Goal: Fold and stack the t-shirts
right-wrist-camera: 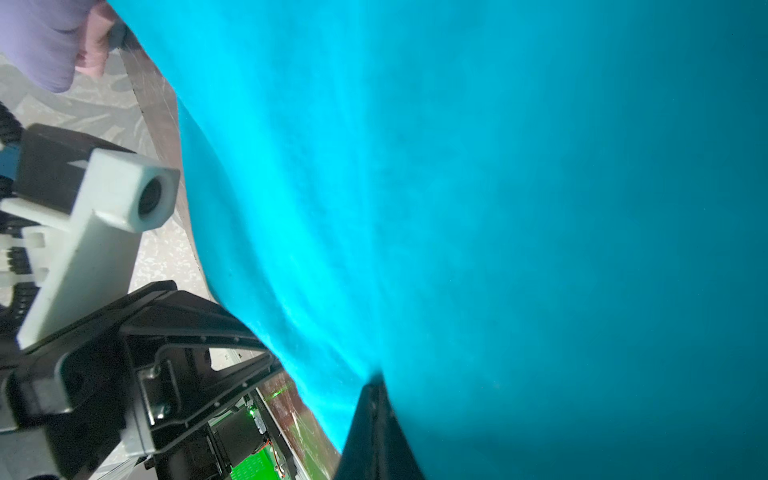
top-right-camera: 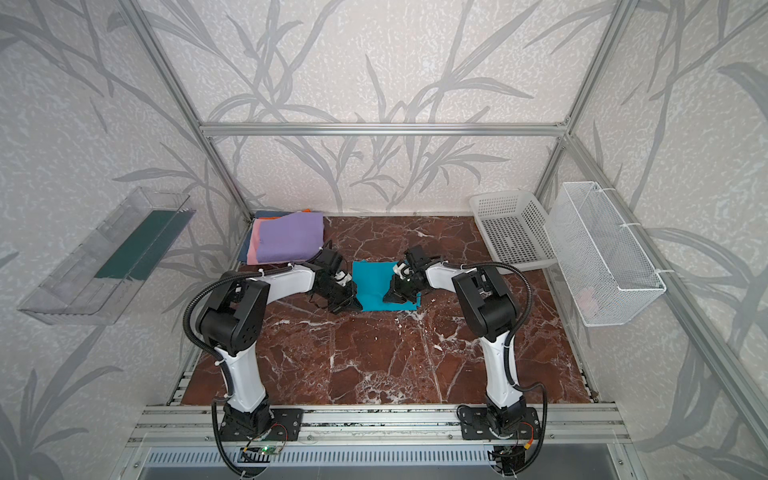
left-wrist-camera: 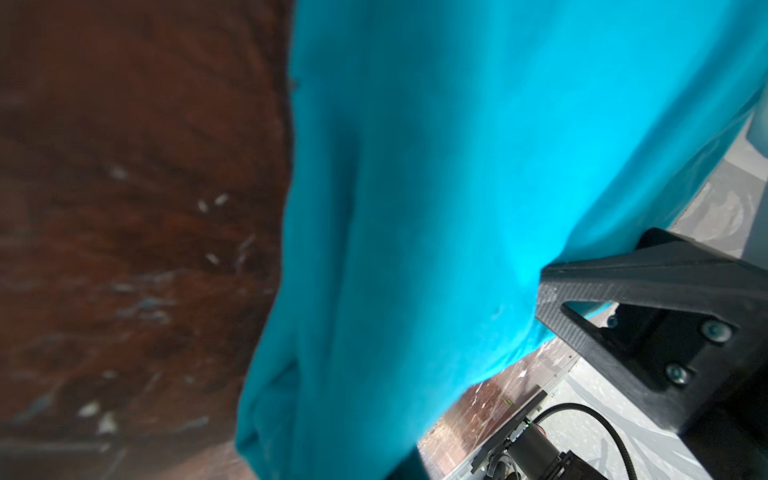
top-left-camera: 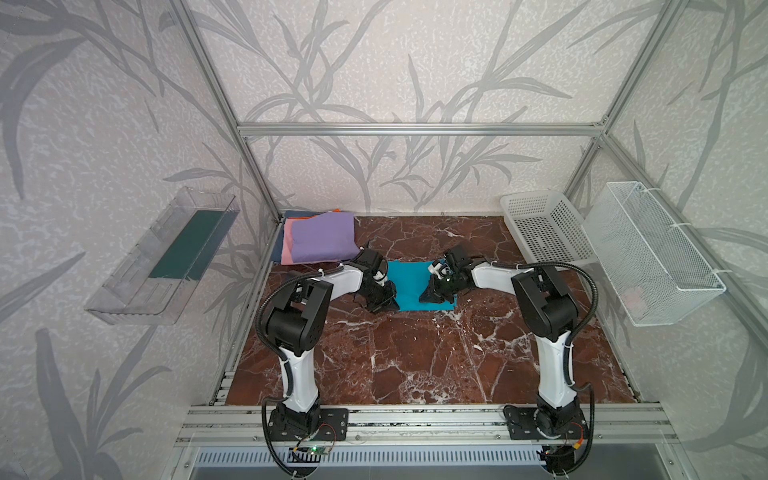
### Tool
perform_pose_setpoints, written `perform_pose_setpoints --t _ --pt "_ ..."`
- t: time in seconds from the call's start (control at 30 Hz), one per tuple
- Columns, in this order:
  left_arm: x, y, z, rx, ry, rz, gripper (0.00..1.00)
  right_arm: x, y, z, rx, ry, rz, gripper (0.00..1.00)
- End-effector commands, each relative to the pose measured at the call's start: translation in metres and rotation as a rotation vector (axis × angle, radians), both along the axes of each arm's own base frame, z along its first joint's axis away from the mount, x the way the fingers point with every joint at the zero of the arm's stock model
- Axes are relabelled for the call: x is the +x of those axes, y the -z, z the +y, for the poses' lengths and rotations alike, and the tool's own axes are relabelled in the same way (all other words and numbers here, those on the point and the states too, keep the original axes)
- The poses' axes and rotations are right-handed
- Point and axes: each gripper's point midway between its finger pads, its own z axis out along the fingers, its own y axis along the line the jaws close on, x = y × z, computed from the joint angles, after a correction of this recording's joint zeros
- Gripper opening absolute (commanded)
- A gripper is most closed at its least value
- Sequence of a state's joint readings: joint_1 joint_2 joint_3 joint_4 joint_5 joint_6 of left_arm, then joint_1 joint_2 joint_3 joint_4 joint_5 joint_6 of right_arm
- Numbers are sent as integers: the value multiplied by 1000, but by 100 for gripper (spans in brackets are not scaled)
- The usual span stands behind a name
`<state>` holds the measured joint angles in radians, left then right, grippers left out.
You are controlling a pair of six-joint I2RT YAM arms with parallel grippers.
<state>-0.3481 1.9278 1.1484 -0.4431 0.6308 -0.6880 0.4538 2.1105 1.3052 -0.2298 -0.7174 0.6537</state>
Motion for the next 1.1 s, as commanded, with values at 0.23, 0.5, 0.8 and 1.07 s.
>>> perform_pose_setpoints --t 0.23,0.5,0.8,1.07 --pt "11 -69 1 -31 11 -120 0 22 -75 -22 -50 -43 -188 0" --pt "64 -74 24 90 -94 -209 19 18 -127 -34 -63 -38 -292 0" --pt "76 -30 34 173 -112 -179 54 3 -139 -47 -79 -40 -316 0" --pt "74 -5 28 138 -118 -160 57 0 -136 -49 -80 -35 -298 0"
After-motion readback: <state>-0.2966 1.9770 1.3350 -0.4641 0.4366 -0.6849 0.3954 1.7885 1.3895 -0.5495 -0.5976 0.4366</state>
